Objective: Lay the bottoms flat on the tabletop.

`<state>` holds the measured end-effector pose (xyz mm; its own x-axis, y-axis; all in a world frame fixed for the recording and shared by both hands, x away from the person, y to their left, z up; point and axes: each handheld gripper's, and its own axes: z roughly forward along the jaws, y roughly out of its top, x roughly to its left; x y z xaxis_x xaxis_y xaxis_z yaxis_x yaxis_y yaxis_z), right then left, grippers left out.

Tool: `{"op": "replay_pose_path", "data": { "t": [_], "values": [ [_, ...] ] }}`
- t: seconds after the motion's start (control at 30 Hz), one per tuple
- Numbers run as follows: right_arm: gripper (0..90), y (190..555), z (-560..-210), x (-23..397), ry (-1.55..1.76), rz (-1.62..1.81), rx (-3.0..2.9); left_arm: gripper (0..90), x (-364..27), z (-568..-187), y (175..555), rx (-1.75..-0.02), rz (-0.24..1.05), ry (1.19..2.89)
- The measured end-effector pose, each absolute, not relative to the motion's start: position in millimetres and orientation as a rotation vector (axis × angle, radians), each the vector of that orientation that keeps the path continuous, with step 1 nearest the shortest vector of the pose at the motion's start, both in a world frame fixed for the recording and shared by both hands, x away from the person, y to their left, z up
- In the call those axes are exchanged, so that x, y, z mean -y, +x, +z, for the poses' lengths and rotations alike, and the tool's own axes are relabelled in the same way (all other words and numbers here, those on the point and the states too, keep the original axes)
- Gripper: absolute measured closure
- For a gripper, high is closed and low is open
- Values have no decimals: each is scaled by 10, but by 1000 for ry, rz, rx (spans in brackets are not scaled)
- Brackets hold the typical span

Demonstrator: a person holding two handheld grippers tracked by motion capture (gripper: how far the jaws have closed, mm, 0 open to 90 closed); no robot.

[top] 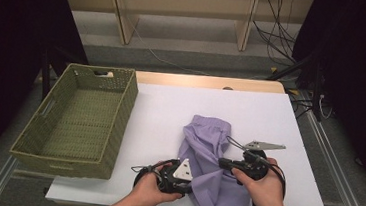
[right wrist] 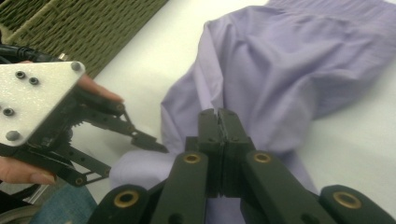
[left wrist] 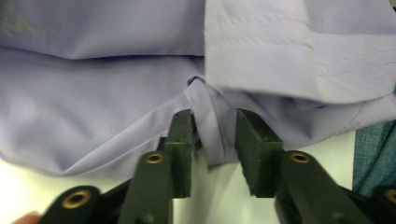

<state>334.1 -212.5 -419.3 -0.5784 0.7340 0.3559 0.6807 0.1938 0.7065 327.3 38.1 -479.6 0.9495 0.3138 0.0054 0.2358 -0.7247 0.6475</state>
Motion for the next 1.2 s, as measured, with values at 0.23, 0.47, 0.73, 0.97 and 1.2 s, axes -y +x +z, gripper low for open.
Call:
{"op": "replay_pose_path", "data": {
  "t": [0.23,0.47,0.73,0.97,1.2],
  "values": [
    [899,3338,-4151,2393,1480,1369,-2295,820,-305,-4772,3275,-390,157,2440],
    [899,3318,-4172,2691,1564,1358,-2218,892,-370,-4742,3289,-421,136,2459],
    [899,3293,-4270,3007,1672,1335,-2148,893,-571,-4687,3266,-442,156,2471],
    [899,3260,-4307,3222,1726,1285,-2097,894,-736,-4630,3244,-464,202,2482],
    [899,3236,-4387,3321,1742,1149,-2119,894,-989,-4608,3260,-530,229,2474]
  ]
}}
